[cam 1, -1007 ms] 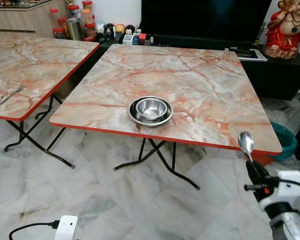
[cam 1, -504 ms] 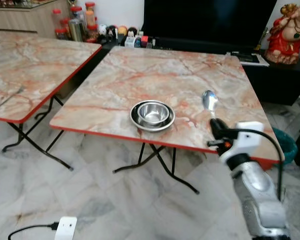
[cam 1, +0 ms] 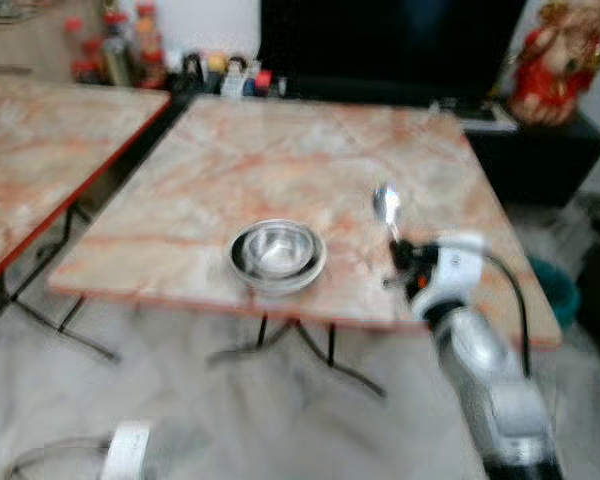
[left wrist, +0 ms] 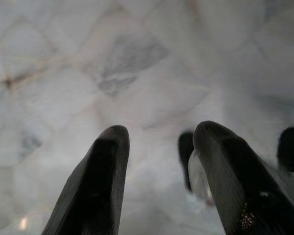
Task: Setting the table
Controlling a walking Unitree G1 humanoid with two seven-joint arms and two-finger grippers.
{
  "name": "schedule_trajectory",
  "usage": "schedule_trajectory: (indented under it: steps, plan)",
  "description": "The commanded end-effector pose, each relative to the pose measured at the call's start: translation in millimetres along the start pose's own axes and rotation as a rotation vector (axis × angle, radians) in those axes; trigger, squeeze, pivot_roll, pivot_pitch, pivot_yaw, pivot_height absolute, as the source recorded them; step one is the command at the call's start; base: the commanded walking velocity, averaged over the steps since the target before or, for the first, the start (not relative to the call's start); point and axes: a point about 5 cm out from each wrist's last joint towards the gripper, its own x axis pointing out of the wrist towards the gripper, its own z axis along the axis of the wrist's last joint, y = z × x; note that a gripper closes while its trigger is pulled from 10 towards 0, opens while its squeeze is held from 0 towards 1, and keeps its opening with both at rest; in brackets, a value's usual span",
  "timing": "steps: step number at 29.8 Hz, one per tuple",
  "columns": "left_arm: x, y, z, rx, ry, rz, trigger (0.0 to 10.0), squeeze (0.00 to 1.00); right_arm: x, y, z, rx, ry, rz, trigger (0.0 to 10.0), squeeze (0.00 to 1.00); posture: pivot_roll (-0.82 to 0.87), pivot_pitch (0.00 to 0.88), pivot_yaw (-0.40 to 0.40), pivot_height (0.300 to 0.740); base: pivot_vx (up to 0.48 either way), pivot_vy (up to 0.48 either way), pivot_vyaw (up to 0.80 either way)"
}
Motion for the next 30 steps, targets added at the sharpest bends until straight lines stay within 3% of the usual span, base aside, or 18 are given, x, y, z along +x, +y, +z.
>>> schedule_trajectory:
  steps: [1,13,21,23,30]
  plan:
    - [-1.3,12.6,-4.9,0.013,0.021,0.035,10.0,0.00,4.1,12.8,11.5,0.011,-0.033,0.035,10.0,0.00,-0.02,0.007,-0.042,0.740,0.345,0.000,0.00]
    - [-1.1,12.1,-3.9,0.016,0.020,0.033,10.0,0.00,7.2,19.3,4.2,0.021,0.051,0.006,10.0,0.00,-0.02,0.007,-0.039,0.740,0.312,0.000,0.00]
    - [-0.9,12.0,-3.0,0.019,0.021,0.033,10.0,0.00,9.9,22.6,-9.1,0.140,0.195,-0.096,10.0,0.00,-0.02,0.009,-0.037,0.740,0.000,0.000,0.00]
    - [-0.8,11.6,-2.5,0.019,0.020,0.032,10.0,0.00,11.3,30.0,-8.2,0.151,0.238,-0.114,10.0,0.00,-0.02,0.013,-0.036,0.740,0.000,0.000,0.00]
    - [-0.7,11.5,-2.3,0.026,0.021,0.030,10.0,0.00,10.7,41.8,-3.6,0.176,0.270,-0.126,10.0,0.00,-0.03,0.011,-0.031,0.740,0.000,0.000,0.00]
